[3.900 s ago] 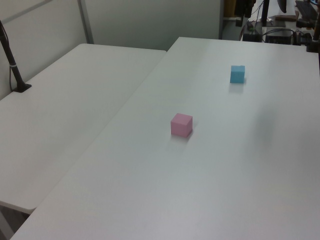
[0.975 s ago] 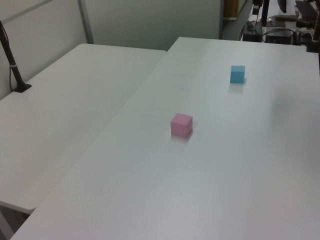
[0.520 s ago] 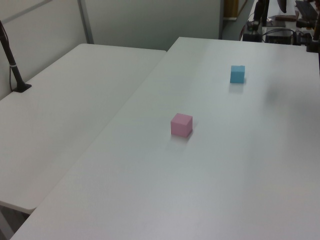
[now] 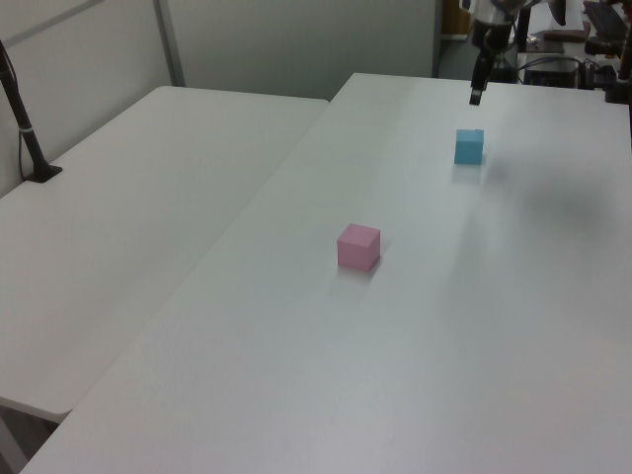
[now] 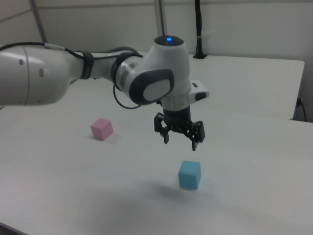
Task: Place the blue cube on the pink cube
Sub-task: 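Move the open gripper over the light-blue cube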
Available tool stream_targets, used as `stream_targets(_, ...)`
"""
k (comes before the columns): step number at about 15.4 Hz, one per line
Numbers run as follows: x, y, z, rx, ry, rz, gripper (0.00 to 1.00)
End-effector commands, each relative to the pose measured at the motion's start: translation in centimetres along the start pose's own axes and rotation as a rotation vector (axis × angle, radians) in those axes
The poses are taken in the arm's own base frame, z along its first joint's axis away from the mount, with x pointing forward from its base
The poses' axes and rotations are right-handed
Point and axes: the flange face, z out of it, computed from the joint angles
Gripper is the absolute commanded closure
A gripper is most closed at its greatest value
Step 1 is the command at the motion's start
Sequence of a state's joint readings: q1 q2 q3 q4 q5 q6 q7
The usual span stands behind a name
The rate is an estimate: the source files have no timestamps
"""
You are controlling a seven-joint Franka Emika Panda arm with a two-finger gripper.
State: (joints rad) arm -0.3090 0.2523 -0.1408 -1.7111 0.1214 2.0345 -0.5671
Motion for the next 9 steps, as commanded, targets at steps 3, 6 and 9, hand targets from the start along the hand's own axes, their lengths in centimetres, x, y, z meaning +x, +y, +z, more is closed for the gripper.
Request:
stream_targets(3,0.2,0.3,2.4,-0.044,-0.016,0.001,0.0)
stream_targets(6,0.2,0.7,3.8,-0.052,-0.042,-0.003,0.0)
stream_targets(9,-0.1,1.6,5.3,-0.08,-0.069,0.012,0.01)
